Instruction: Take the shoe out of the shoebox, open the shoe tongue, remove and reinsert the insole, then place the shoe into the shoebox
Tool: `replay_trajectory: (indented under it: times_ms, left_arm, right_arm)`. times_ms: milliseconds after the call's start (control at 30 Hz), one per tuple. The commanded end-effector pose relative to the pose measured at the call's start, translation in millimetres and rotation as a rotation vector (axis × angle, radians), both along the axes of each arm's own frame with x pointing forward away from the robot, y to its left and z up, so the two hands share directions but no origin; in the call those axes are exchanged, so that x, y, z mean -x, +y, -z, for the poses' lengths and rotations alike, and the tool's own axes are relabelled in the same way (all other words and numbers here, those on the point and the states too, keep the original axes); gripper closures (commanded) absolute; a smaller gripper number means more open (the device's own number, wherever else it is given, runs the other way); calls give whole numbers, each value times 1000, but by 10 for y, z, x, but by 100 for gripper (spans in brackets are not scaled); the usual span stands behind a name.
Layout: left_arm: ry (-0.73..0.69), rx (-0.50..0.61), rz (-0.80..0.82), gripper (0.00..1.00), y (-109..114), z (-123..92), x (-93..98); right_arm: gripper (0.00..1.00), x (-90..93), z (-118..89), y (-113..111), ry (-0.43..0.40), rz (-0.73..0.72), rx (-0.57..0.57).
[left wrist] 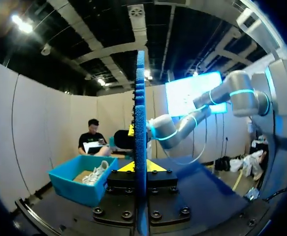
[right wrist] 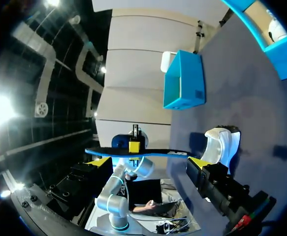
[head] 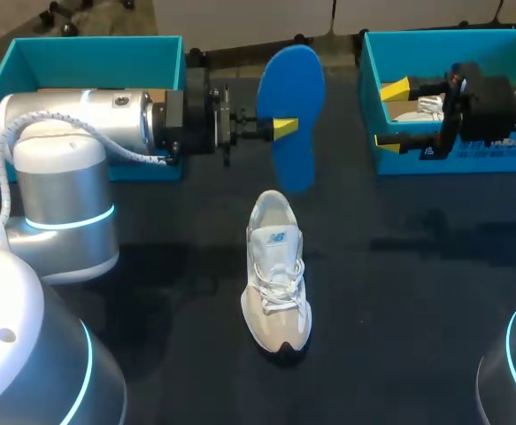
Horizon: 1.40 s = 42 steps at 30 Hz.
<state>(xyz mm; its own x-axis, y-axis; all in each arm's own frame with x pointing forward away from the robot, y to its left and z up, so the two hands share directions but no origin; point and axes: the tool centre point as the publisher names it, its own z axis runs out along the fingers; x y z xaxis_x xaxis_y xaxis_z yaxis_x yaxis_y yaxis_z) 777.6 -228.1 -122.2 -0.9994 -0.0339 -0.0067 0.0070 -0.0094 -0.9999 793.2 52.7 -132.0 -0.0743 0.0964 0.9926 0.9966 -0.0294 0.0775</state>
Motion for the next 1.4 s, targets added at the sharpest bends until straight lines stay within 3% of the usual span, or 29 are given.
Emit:
replay_trajectory:
  times_ms: [33,500,833,1400]
  left_arm:
    - [239,0,1,100,12,-48,33]
    - [715,-88,45,100,30,77,10]
    - [1001,-66,59,100,11,185,-20]
    - [1184,42,147,100,-52,463,-114]
  right_arm:
    - [0,2,1,9,1,1,2]
    - [0,2,1,9,1,1,2]
    - [0,2,1,9,1,1,2]
    - [0,15,2,9,1,8,16]
